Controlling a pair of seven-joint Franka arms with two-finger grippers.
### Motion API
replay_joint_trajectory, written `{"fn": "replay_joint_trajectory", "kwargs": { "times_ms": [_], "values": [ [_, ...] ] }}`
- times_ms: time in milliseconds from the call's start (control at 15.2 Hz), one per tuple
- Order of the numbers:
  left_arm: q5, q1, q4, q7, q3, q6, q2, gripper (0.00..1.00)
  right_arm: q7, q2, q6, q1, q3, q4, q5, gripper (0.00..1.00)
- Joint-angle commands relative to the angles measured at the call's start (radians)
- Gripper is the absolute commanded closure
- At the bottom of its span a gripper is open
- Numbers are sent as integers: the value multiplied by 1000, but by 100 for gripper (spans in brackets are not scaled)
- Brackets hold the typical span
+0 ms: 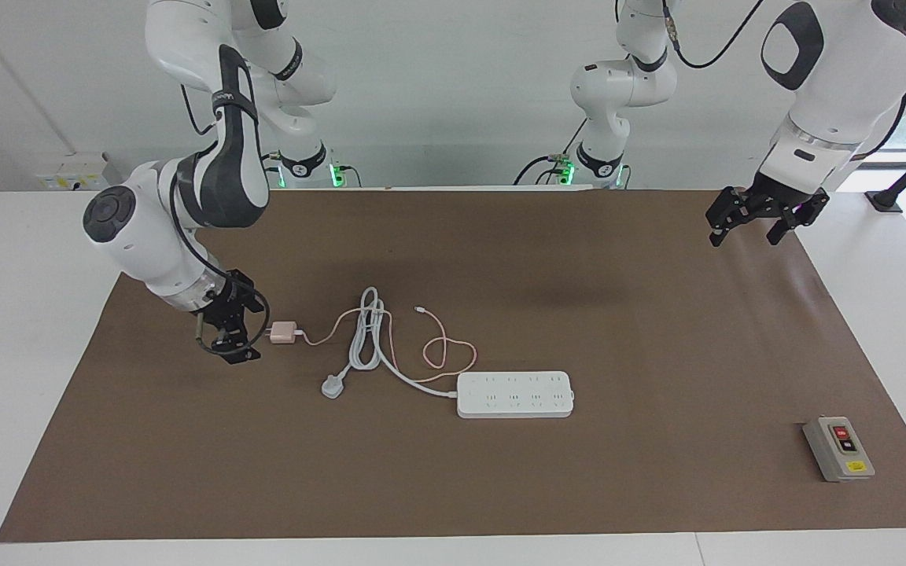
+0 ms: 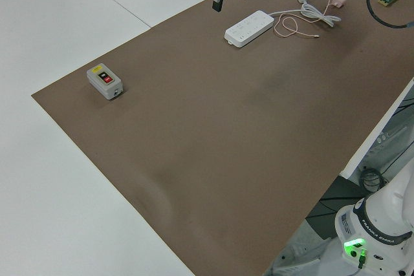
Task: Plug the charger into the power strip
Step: 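Lower the open right gripper over the pink charger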
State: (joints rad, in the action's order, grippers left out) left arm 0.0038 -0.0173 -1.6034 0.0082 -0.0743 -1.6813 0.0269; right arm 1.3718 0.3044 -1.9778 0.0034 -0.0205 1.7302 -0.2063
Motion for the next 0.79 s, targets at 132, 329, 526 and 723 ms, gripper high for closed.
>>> {"fn": "replay_joint_trajectory", "kwargs": {
  "times_ms": [132,329,526,723],
  "values": [
    [-7,2,-17,-4,5,-5,-13,0,33,-77,-208,-9,8,216,-4,0],
    [-7,2,-17,-4,5,-5,-13,0,32,-87,-227,-11,8,262,-22,0],
    [-7,2,-17,-4,5,-5,-13,0,29,-93,-231,-11,8,288,-44,0],
    [-7,2,-17,-4,5,-5,-13,0,-11,-109,-234,-11,10,328,-82,0]
  ]
}}
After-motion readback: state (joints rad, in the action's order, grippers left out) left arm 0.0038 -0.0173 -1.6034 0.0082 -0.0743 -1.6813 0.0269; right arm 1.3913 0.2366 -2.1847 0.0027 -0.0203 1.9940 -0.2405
